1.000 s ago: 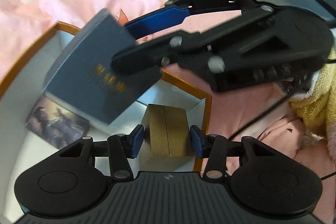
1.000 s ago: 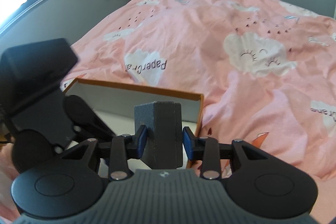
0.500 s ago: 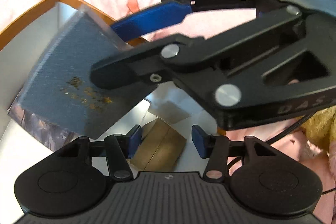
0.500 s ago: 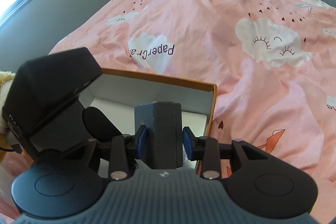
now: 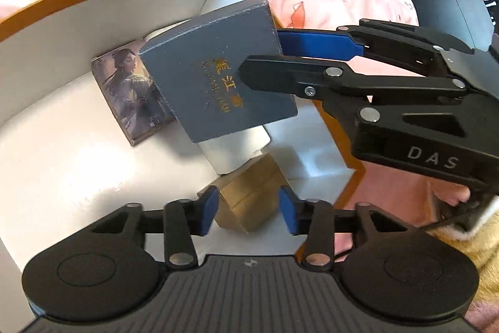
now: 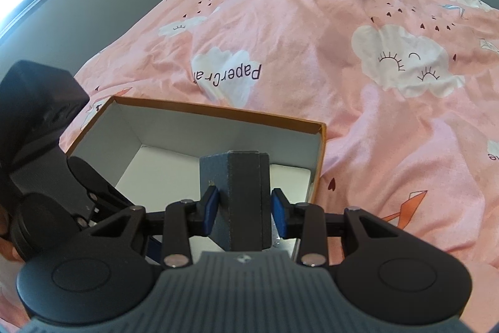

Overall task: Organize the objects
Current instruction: 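Carry both boxes over the orange box while the left tool releases the gold box inside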

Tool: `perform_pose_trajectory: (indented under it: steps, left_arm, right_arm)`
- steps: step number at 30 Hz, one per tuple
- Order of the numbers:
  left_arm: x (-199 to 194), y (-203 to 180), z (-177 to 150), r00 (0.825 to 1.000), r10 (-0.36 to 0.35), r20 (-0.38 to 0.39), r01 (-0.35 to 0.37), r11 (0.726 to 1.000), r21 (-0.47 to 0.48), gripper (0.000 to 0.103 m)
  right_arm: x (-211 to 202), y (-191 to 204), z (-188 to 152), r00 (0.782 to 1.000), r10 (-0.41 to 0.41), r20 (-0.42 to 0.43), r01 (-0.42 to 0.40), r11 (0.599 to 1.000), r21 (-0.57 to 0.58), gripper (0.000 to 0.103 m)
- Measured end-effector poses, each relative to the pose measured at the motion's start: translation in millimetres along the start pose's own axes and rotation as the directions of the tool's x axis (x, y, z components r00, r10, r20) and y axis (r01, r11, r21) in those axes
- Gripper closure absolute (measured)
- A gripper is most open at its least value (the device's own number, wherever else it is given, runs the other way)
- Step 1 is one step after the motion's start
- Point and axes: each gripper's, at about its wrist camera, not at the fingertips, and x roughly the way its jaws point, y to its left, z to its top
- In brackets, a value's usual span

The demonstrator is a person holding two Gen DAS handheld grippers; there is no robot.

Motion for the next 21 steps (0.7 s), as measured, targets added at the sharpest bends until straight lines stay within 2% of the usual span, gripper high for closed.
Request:
perform_pose_trajectory:
  steps: [5,7,13,18,21]
  left_arm:
    - [7,2,-5,0.999,-0.040,0.031,0.041,0.998,-0.047,0.077]
    - [13,2,-6,0.998,-0.055,0.028,0.057,0.997,-0.059,0.081]
    - [25,15,-11,0.996,-0.078,0.041,0.081,0.992,-0.099,0.078]
    - [6,21,-21,0.994,-0.078,0.071,0.084,0.993,-0.083,0.078]
    - [-24,27,-30,0.990,-0.010,0.138,0.019,0.998,-0.064,0.078]
  right_arm:
    - [5,3,0,1.000,-0.004,-0.017,0.004,1.000,0.006,0.065]
    - [7,4,0,1.000,-0.004,-0.022,0.004,1.000,0.007,0.065]
    - [10,7,1,0.999,-0.006,-0.035,0.007,1.000,0.023,0.065]
    - [13,8,0,0.999,0.006,-0.050,-0.003,0.999,0.051,0.065]
    - [20,9,2,0.998,0.016,-0.064,-0.010,0.996,0.087,0.065]
